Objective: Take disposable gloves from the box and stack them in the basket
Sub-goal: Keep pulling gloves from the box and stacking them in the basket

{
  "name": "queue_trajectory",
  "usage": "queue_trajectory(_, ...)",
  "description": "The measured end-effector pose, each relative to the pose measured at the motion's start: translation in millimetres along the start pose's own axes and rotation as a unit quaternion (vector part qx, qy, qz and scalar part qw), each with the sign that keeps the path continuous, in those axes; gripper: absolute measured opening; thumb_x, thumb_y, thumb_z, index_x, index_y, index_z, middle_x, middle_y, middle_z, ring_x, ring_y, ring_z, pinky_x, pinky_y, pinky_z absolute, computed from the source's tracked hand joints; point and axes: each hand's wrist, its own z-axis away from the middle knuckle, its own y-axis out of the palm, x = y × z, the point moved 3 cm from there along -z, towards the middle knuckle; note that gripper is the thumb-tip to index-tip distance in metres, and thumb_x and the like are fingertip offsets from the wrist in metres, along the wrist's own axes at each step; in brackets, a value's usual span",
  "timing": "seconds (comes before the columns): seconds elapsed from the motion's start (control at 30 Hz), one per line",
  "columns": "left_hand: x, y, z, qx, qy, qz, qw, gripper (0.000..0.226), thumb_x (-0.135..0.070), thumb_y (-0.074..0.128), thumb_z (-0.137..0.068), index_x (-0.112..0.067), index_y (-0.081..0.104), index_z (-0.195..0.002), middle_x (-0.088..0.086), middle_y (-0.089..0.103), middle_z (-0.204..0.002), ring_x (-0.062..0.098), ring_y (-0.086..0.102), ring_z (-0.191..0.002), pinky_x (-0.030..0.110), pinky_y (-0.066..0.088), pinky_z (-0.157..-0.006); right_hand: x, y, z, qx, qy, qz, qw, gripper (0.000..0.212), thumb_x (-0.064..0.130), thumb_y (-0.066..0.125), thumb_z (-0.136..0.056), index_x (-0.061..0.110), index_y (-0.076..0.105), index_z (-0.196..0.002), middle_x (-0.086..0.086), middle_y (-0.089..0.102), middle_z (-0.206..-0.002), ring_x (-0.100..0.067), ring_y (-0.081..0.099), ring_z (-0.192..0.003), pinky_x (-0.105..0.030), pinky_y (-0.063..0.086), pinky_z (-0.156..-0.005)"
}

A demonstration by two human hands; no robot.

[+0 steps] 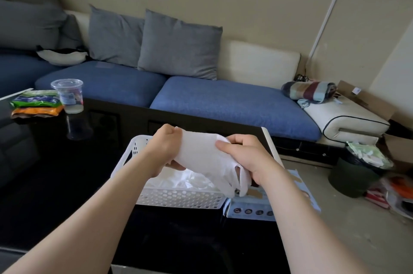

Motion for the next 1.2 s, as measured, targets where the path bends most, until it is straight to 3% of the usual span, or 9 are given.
queue_trajectory(0.13, 11.0, -14.1, -1.9, -0.027, -0.052, -0.066, 0.996, 0.036, -0.042, 0.039, -0.112, -0.007, 0.047, -0.111, 0.008, 0.056, -0.107, 0.024, 0.053, -0.066, 0.032, 0.055, -0.062, 7.7, 16.5, -6.6, -0.029, -0.034, 0.059, 0.997, 0.015, 0.042, 0.077, -0.096, 0.028, 0.077, -0.1, 0.003, 0.079, -0.097, -0.02, 0.076, -0.089, -0.031, 0.058, -0.067)
queue_trajectory(0.2, 15.6, -14.7, 2.4, -0.013, 0.039, -0.465, 0.884, 0.052, -0.054, 0.051, -0.104, -0.003, 0.054, -0.11, 0.013, 0.055, -0.115, 0.019, 0.037, -0.071, 0.026, 0.037, -0.068, 9.3, 25.3, -11.2, -0.033, -0.041, 0.07, 0.996, 0.017, 0.044, 0.076, -0.096, 0.027, 0.077, -0.099, 0.002, 0.077, -0.1, -0.019, 0.074, -0.092, -0.028, 0.057, -0.065)
queue_trajectory(0.23, 17.9, -17.6, -2.4, -0.018, 0.045, -0.525, 0.85, 0.055, -0.052, 0.058, -0.101, 0.0, 0.058, -0.116, 0.014, 0.054, -0.121, 0.019, 0.035, -0.076, 0.025, 0.034, -0.064, 9.5, 29.1, -14.1, -0.038, -0.05, 0.075, 0.995, 0.017, 0.043, 0.076, -0.096, 0.027, 0.077, -0.097, 0.003, 0.076, -0.099, -0.018, 0.073, -0.092, -0.028, 0.057, -0.065)
queue_trajectory(0.37, 37.0, -37.6, -25.2, -0.105, -0.047, -0.304, 0.946, 0.029, -0.009, 0.054, -0.102, -0.001, 0.052, -0.129, 0.006, 0.038, -0.091, 0.015, 0.043, -0.064, 0.025, 0.035, -0.05, 8.8, 42.2, -28.5, -0.068, -0.104, 0.136, 0.983, 0.015, 0.037, 0.074, -0.097, 0.024, 0.076, -0.09, 0.004, 0.074, -0.08, -0.012, 0.069, -0.077, -0.032, 0.058, -0.072)
queue_trajectory(0.63, 37.5, -51.7, -19.1, -0.107, -0.023, -0.483, 0.869, 0.017, -0.005, 0.053, -0.101, -0.008, 0.038, -0.109, 0.006, 0.052, -0.091, 0.027, 0.067, -0.07, 0.037, 0.057, -0.058, 6.5, 65.3, -42.7, -0.113, -0.197, 0.383, 0.895, 0.013, 0.041, 0.065, -0.102, 0.028, 0.067, -0.103, 0.007, 0.069, -0.086, -0.016, 0.067, -0.079, -0.04, 0.061, -0.071)
queue_trajectory(0.77, 28.2, -49.1, -19.3, -0.141, 0.038, -0.593, 0.792, 0.027, -0.025, 0.06, -0.103, -0.013, 0.039, -0.113, 0.0, 0.049, -0.08, 0.025, 0.059, -0.076, 0.034, 0.044, -0.057, 7.8, 64.0, -45.4, -0.119, -0.226, 0.432, 0.865, 0.027, 0.042, 0.068, -0.102, 0.025, 0.066, -0.123, 0.004, 0.068, -0.108, -0.019, 0.065, -0.101, -0.039, 0.054, -0.083)
queue_trajectory(0.9, 10.8, -41.6, -12.3, -0.171, 0.132, -0.623, 0.751, 0.035, -0.02, 0.068, -0.096, -0.017, 0.042, -0.12, 0.004, 0.054, -0.11, 0.023, 0.054, -0.096, 0.032, 0.039, -0.06, 18.3, 58.0, -38.8, -0.127, -0.26, 0.393, 0.873, 0.009, 0.025, 0.066, -0.103, 0.023, 0.073, -0.109, 0.004, 0.064, -0.101, -0.017, 0.062, -0.095, -0.039, 0.057, -0.083)
queue_trajectory(1.03, 13.1, -19.7, -10.5, -0.001, 0.239, -0.567, 0.789, 0.028, -0.027, 0.058, -0.104, -0.029, 0.045, -0.129, -0.002, 0.052, -0.122, 0.018, 0.054, -0.094, 0.031, 0.043, -0.068, 30.5, 49.7, -23.4, 0.006, -0.174, 0.387, 0.905, 0.029, 0.028, 0.07, -0.093, 0.029, 0.071, -0.122, 0.007, 0.057, -0.103, -0.015, 0.062, -0.092, -0.032, 0.054, -0.073)
queue_trajectory(1.2, 33.2, -7.7, -12.7, 0.138, 0.123, -0.547, 0.816, 0.065, -0.069, 0.043, -0.101, -0.042, 0.026, -0.157, 0.007, 0.036, -0.156, 0.033, 0.041, -0.142, 0.051, 0.041, -0.112, 19.1, 51.0, -6.9, 0.136, -0.061, 0.463, 0.874, 0.042, 0.012, 0.062, -0.097, 0.033, 0.067, -0.134, -0.002, 0.048, -0.128, -0.013, 0.054, -0.073, -0.025, 0.04, -0.057)
